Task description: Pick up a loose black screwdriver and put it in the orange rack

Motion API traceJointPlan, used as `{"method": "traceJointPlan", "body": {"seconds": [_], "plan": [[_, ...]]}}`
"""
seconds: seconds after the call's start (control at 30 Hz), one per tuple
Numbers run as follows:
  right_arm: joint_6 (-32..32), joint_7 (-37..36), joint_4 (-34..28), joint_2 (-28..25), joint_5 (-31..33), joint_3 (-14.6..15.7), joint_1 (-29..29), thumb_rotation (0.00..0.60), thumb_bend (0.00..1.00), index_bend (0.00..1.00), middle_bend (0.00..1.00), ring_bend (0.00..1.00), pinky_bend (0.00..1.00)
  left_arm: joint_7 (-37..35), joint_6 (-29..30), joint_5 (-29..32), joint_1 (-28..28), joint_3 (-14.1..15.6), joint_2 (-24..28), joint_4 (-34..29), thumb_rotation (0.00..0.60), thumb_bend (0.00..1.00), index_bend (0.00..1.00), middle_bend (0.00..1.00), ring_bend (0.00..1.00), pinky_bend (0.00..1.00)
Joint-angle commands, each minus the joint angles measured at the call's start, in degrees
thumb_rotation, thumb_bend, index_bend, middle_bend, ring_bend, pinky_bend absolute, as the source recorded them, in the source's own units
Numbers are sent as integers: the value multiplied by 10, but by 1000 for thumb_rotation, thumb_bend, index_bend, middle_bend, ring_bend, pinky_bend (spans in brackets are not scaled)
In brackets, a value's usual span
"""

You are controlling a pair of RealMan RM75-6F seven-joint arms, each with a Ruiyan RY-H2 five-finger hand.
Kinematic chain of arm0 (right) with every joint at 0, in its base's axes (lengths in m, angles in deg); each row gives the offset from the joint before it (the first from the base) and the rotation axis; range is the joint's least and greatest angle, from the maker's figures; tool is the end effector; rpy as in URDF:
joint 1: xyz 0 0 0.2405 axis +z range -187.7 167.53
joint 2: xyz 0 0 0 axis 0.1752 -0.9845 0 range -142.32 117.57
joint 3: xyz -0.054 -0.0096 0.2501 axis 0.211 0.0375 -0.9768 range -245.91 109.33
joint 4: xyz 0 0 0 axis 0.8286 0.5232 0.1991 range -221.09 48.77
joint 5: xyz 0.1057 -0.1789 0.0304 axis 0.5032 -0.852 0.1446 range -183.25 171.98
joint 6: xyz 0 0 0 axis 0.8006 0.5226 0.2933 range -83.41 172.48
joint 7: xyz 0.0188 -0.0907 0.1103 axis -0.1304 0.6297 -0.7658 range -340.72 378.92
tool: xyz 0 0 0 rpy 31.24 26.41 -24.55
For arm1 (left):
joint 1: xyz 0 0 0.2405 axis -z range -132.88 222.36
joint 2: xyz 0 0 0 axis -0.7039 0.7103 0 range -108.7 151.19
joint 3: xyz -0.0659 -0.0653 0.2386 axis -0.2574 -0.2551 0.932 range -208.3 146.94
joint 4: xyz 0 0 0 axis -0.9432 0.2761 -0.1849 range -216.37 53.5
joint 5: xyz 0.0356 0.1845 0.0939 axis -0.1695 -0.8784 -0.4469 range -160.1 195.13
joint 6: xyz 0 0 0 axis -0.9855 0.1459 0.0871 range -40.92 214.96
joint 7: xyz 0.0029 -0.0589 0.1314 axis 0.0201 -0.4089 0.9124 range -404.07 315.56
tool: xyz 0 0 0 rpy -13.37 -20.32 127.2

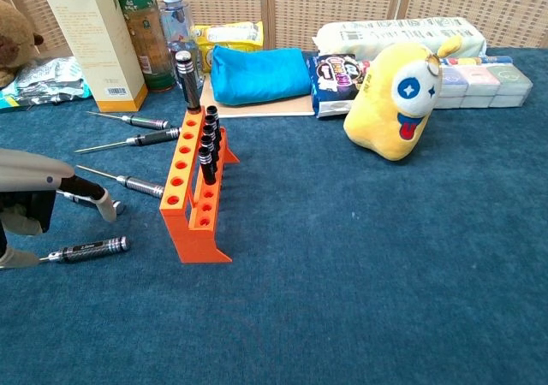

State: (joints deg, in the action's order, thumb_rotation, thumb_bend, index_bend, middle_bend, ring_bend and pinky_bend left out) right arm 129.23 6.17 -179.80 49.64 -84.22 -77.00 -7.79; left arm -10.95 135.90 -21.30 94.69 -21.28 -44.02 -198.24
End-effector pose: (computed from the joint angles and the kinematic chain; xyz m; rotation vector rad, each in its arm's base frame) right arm -0.3256 -0.1862 0.1900 1.1125 -1.0515 1.0517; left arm -0.1862 0.2470 0.0337 -2.1031 -1.2034 -0.3014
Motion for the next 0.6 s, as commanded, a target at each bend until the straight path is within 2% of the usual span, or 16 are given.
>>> {"method": "traceJointPlan", "body": {"seconds": [0.03,0.23,0.6], "plan": [[1,0,0,0,0,0,0,600,90,14,150,128,69,6,7,4,2,2,-13,9,600,330,195,1000,1000,986],[2,-4,1,-2,2,-1,-2,600,91,14,149,128,69,27,21,19,10,7,-37,17,600,330,194,1000,1000,986],[6,-14,0,-6,-1,-2,-5,600,91,14,150,128,68,55,31,65,32,19,-46,4,600,332,194,1000,1000,986]]}}
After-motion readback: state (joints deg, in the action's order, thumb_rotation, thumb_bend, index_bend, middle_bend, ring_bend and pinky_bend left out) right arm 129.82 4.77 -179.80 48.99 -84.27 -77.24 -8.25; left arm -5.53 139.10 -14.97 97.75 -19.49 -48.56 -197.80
